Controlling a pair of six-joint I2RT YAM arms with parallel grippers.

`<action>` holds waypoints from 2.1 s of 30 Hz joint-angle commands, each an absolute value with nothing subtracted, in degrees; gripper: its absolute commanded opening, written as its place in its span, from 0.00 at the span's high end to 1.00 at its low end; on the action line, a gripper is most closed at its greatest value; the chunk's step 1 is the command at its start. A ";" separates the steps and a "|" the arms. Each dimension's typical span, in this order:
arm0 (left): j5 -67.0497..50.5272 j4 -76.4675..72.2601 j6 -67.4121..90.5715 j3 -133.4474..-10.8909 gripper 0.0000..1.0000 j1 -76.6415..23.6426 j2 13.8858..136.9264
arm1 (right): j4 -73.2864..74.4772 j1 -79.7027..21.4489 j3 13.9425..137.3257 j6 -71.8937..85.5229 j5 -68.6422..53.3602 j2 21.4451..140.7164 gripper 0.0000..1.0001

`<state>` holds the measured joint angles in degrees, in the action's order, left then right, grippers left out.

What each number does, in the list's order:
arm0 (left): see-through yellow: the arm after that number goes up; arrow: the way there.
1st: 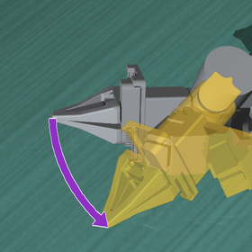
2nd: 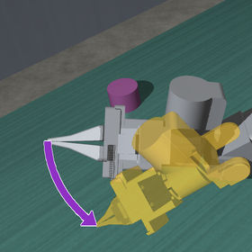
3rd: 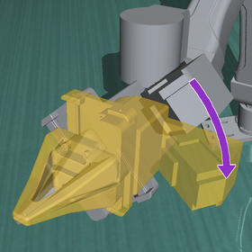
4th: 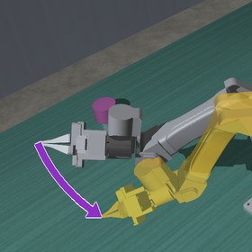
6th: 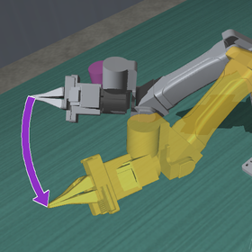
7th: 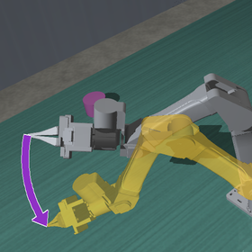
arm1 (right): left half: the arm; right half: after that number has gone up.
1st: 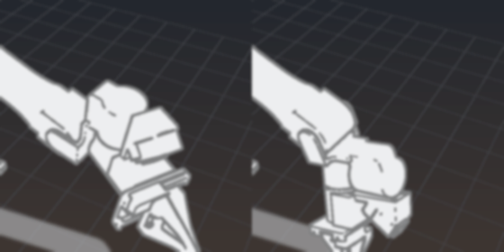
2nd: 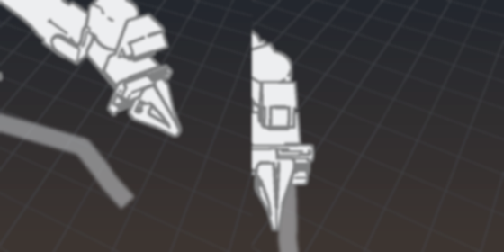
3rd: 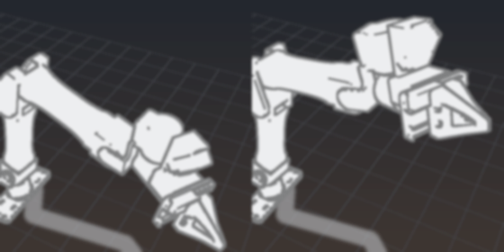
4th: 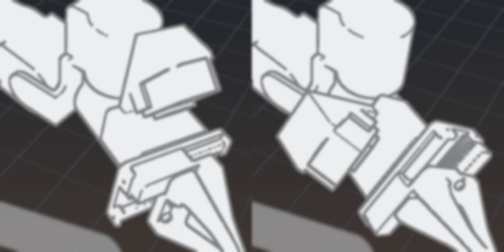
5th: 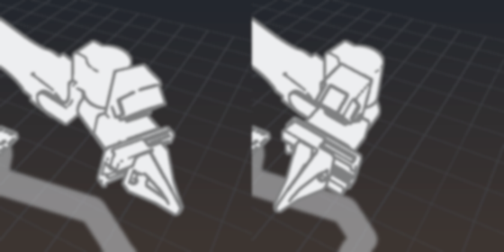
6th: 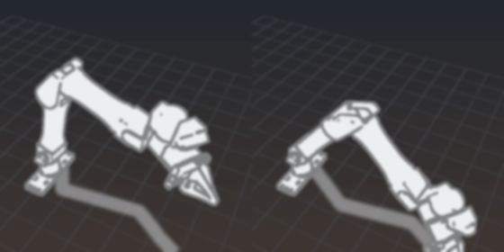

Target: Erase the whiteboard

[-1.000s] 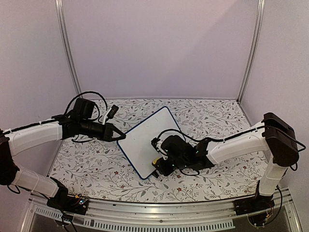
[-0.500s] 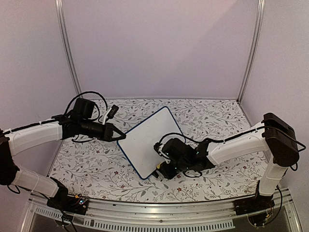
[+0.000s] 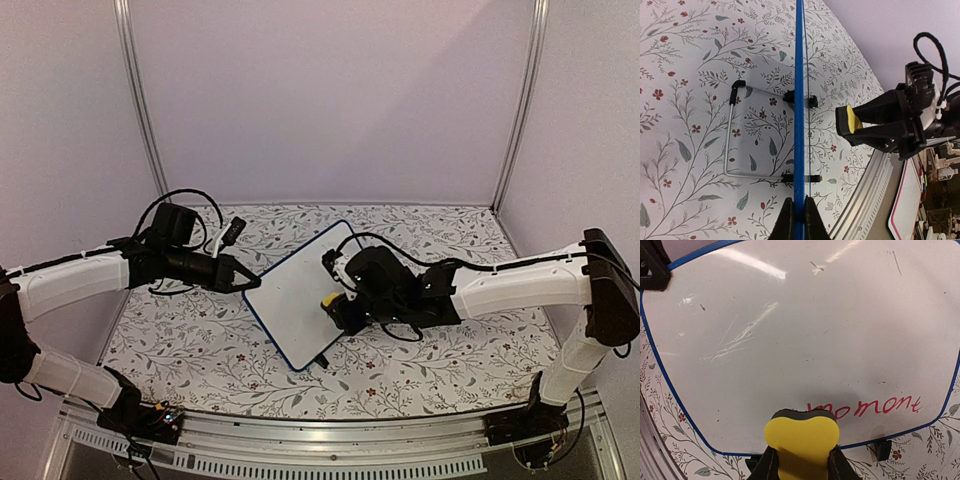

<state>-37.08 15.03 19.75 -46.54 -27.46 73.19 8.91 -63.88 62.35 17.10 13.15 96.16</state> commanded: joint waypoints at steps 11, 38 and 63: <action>-37.97 13.31 19.13 -46.22 1.00 -27.55 71.81 | 5.48 -57.66 67.81 13.72 7.42 103.80 0.80; -38.86 12.95 19.24 -46.45 1.00 -27.17 72.22 | 2.55 -59.62 58.54 18.23 3.09 101.58 0.81; -38.89 12.93 19.24 -46.35 1.00 -27.24 72.07 | 3.30 -60.49 52.90 20.33 4.25 98.96 0.81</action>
<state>-37.17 15.07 19.94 -46.54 -27.40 73.12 1.67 -60.12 54.13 19.59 3.92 101.10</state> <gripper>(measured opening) 0.025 0.252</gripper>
